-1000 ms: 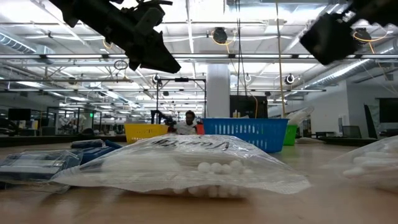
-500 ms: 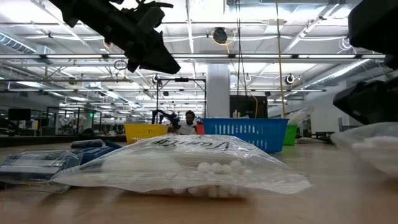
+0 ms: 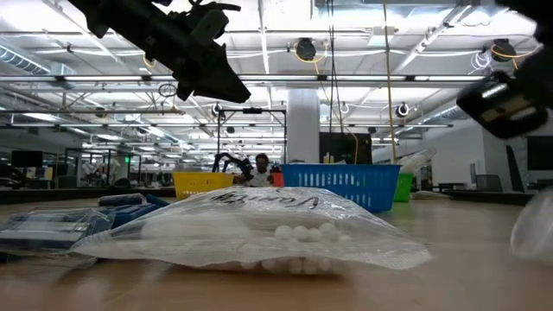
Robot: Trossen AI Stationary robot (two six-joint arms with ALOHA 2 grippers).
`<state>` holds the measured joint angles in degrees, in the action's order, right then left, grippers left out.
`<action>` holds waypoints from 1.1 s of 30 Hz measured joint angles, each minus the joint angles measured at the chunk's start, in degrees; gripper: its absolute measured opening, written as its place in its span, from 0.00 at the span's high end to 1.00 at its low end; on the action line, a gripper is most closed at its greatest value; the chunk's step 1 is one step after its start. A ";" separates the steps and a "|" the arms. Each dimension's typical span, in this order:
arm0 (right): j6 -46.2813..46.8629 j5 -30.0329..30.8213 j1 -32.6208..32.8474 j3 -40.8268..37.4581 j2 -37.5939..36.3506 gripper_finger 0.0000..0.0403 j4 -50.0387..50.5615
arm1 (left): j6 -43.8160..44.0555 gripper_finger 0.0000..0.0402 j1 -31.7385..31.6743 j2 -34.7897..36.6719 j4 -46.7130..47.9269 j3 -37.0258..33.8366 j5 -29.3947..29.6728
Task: Pick & Place Travel size toiletries
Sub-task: Put the white cotton pack into the blue basket
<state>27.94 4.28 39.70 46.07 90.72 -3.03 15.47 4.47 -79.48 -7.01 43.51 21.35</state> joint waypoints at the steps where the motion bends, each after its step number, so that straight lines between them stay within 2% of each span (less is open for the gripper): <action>1: -1.14 -0.01 -0.17 -0.01 -0.84 0.94 -0.03 | -0.12 0.84 0.00 0.00 0.00 0.00 0.02; 3: -2.90 0.02 -0.65 -0.01 -2.41 0.98 -0.28 | -0.17 0.84 0.00 0.00 -0.01 -0.01 0.02; 10: -2.41 0.15 -2.70 -0.01 -7.10 0.98 -0.42 | -0.73 0.84 0.00 0.00 0.82 0.00 0.01; 14: -3.71 0.08 -2.59 -0.01 -7.14 0.88 -1.90 | -0.73 0.84 0.00 0.00 2.60 0.00 0.00; 20: -3.17 0.16 -3.07 -0.82 -4.47 0.61 -2.61 | -0.71 0.84 0.00 -0.02 3.10 0.00 0.00; 24: -1.10 -0.08 -2.92 -1.55 -2.40 0.49 -2.77 | -0.22 0.84 0.00 -0.01 3.09 0.00 0.00; 28: 0.29 0.01 -2.61 -1.78 -1.73 0.44 -3.04 | 0.08 0.84 0.00 -0.02 3.07 0.00 0.01; 33: -0.13 -0.07 -1.48 -2.14 -0.78 0.48 -3.21 | 0.80 0.84 0.00 -0.02 3.02 0.00 -0.01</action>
<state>27.81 4.21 38.21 43.93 89.94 -6.24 16.27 4.47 -79.50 -3.98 43.51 21.34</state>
